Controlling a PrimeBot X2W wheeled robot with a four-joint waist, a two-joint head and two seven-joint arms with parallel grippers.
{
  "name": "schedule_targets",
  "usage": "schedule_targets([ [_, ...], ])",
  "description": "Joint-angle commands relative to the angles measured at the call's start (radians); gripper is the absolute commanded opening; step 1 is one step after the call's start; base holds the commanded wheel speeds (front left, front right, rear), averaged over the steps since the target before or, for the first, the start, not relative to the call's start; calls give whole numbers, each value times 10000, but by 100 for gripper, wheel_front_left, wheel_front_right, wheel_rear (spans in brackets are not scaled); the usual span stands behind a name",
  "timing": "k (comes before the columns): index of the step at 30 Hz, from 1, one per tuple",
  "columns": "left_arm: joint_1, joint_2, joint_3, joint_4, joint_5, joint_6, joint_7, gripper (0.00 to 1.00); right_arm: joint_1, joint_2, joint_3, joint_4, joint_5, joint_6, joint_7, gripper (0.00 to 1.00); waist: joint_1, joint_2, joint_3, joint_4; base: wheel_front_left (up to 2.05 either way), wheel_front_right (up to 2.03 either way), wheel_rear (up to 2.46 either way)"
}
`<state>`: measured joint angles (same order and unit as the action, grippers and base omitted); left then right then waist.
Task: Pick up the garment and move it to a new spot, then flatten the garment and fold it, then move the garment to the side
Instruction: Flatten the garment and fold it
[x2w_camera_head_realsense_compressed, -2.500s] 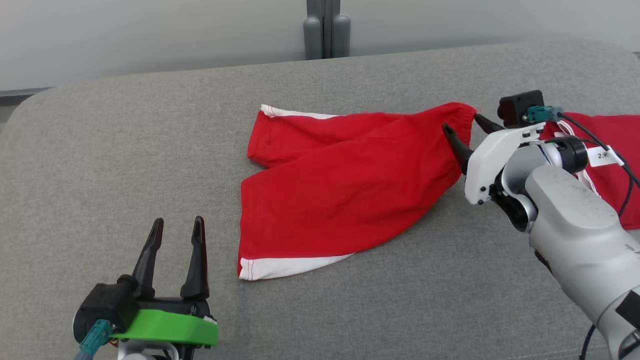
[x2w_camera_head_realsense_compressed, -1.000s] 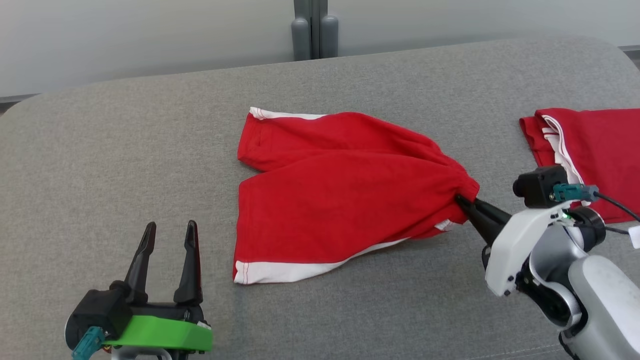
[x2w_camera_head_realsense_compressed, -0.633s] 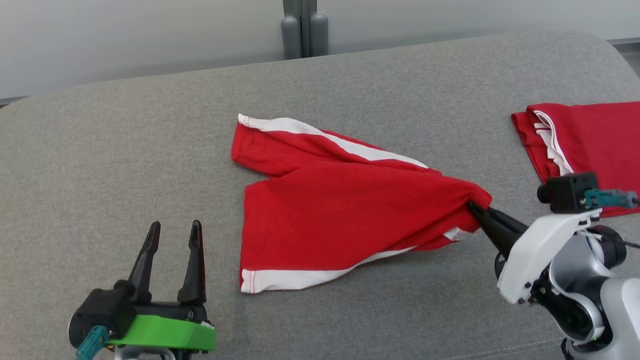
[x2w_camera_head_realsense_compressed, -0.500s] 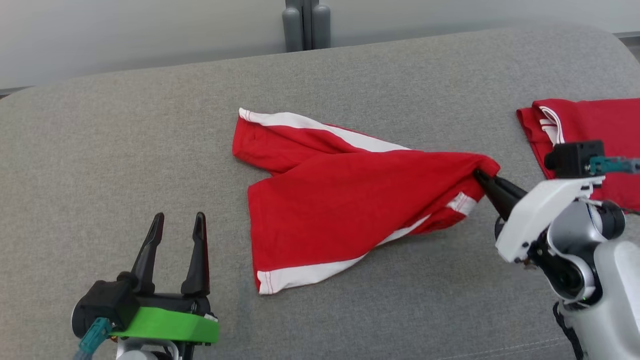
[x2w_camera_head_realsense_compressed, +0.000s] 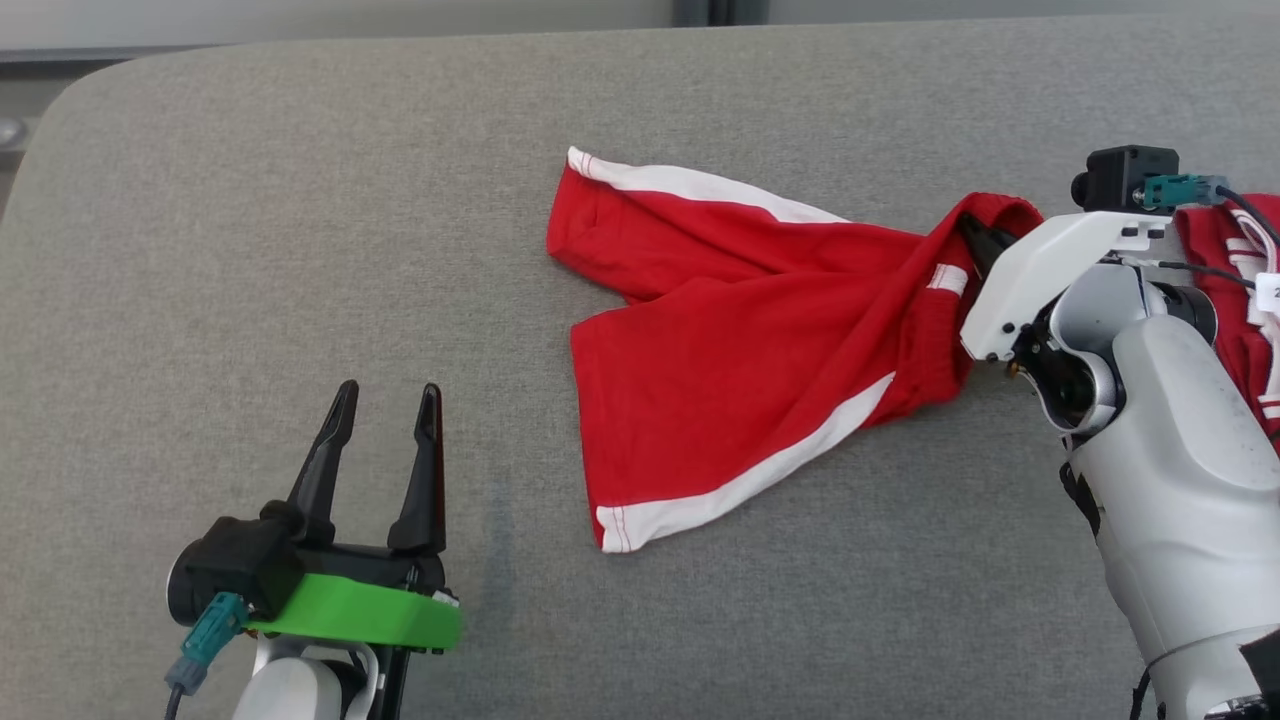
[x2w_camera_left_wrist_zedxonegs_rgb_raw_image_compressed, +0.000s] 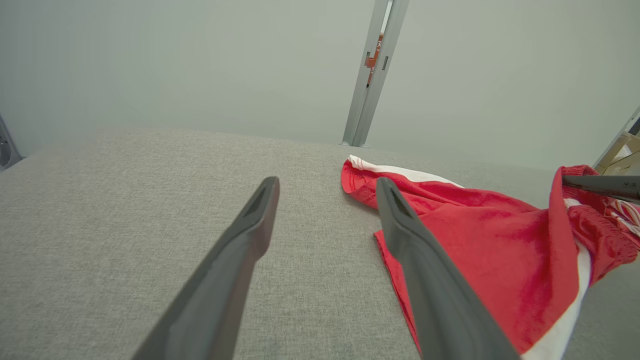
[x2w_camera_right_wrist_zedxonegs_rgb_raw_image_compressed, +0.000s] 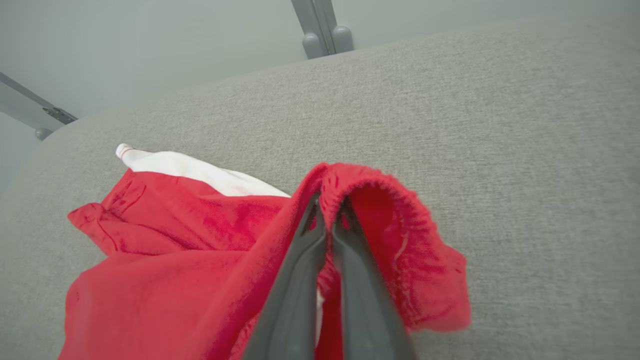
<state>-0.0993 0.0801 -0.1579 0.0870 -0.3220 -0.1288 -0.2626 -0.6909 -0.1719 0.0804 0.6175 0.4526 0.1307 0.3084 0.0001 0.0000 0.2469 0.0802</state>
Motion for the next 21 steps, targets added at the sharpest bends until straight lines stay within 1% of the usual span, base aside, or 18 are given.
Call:
schedule_targets([
  [1,-194,61,20,-10,-85,-18,-23,100,-255,66,91,306,-3,-3,-314,4,-1,0,375,483,0,0,0],
  [2,-191,70,27,-18,-77,-18,-23,100,-402,139,219,566,121,-3,-531,87,-1,0,391,520,0,0,0],
  [3,-188,72,42,-25,-79,-18,-23,100,-518,153,316,751,185,-3,-732,100,-1,0,399,536,0,0,0],
  [5,-189,78,82,-35,-86,-18,-23,100,-744,168,534,1037,414,-3,-1162,100,-1,0,396,538,0,0,0],
  [7,-188,75,136,-18,-76,-18,-23,100,-860,206,943,1111,744,-3,-1365,100,-1,0,340,491,0,0,0],
  [11,-98,62,171,11,-37,-18,-23,100,-656,-137,1976,406,1512,-3,-1382,100,-1,0,80,289,0,0,0],
  [13,22,69,199,31,-32,-18,-23,100,-267,-464,2479,-246,1857,-3,-1138,100,-1,0,-90,159,0,0,0],
  [16,206,87,270,21,-35,-19,-23,100,472,-1208,2958,-1660,2139,-3,-568,100,-1,0,-323,-71,0,0,0],
  [19,337,98,338,-21,-42,-19,-23,100,1571,-1799,2700,-2966,1950,-3,-5,100,-1,0,-474,-277,0,0,0],
  [21,391,91,357,-55,-56,-19,-23,100,2157,-1959,2350,-3557,1660,-3,292,100,-1,0,-512,-379,0,0,0],
])
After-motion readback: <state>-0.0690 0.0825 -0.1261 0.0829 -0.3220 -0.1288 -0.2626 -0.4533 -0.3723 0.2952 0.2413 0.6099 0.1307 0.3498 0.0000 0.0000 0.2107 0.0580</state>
